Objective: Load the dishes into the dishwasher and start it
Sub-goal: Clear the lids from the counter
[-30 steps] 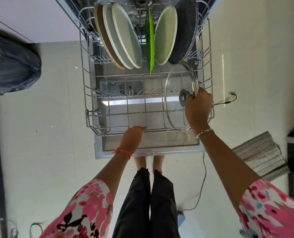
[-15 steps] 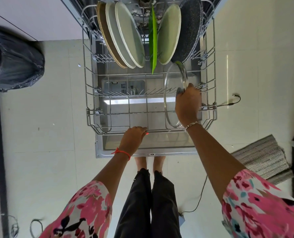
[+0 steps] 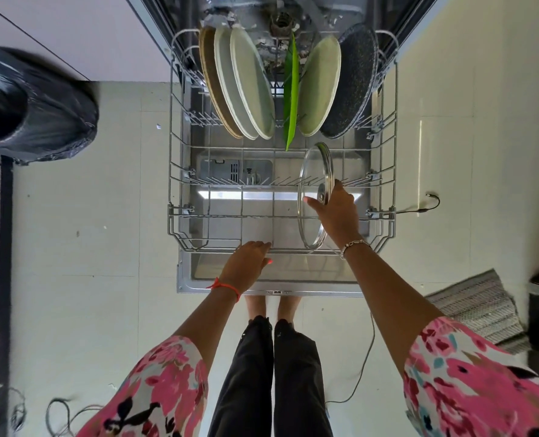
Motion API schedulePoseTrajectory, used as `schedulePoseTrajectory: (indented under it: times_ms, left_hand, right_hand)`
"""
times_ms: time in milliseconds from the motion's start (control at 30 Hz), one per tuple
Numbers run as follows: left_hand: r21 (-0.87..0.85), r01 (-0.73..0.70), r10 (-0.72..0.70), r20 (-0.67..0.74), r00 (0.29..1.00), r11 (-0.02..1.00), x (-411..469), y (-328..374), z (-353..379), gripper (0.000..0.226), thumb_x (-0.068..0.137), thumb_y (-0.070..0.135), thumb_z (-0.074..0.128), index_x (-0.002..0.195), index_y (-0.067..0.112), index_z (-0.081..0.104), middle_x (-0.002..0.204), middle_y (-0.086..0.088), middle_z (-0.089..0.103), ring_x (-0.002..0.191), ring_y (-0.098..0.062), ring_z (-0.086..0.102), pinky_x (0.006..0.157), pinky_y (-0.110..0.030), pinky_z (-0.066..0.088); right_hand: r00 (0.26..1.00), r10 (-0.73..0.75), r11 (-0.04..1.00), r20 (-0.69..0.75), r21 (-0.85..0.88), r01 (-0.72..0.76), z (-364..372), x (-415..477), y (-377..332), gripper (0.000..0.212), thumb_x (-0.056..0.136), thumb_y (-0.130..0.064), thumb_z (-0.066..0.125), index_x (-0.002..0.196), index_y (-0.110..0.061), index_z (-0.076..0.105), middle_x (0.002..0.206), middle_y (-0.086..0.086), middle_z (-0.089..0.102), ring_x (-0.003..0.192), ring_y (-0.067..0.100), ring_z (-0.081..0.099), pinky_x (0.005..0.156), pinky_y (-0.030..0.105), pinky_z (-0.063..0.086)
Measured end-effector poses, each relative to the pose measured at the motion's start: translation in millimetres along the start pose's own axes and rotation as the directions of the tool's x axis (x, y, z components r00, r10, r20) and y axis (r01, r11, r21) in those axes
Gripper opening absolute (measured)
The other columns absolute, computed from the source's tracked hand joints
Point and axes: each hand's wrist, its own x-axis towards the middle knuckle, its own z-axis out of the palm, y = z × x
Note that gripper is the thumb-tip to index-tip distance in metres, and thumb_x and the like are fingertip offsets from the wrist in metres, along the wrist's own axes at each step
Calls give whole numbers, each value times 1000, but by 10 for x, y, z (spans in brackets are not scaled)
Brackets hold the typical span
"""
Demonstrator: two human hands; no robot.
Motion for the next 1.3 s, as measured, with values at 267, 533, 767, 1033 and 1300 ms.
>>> schedulePoseTrajectory:
  times_ms: [267,533,767,1033,1300]
  left_hand:
    - [18,114,-111,-111,988,993,-570,-38,-600,59,97,39,39,146,11,21,153,-5,21,144,-20,7,117,-37,0]
    - [69,145,-117,-307,945,987,-1720,179,-1807,60,95,40,42,145,11,24,154,-4,21,144,-19,8,116,-40,-1]
    - [24,249,-202,-513,835,968,-2704,98,-2505,93,72,66,3,145,12,23,154,-2,20,144,-17,7,116,-38,-2]
    - [-75,358,-307,-691,655,931,-3413,-658,-3104,64,94,50,37,144,11,24,153,-2,22,144,-18,8,116,-39,-2]
    - [-146,347,-340,-721,604,926,-3982,-2136,-3880,67,92,52,38,144,11,25,153,-3,21,144,-18,7,115,-37,-5]
  right_hand:
    - [983,-186,966,-12,-184,180,-428,-559,-472,77,90,-41,54,142,4,19,140,26,32,131,36,33,106,43,36]
    - [813,-523,658,256,-486,576,-953,-1382,-1526,52,95,-33,47,131,2,39,136,21,42,129,32,38,105,38,33]
    - [628,-692,435,356,-489,756,-1174,-2036,-2466,44,98,-35,38,127,-2,41,129,14,47,120,25,45,103,33,37]
    - [481,-783,269,393,-484,833,-824,-2422,-3821,48,98,-38,36,129,-2,40,133,14,45,125,26,42,105,36,36]
    - [409,-850,258,332,-415,872,75,-2612,-5443,50,99,-37,35,134,-1,37,140,15,41,132,26,35,107,33,28]
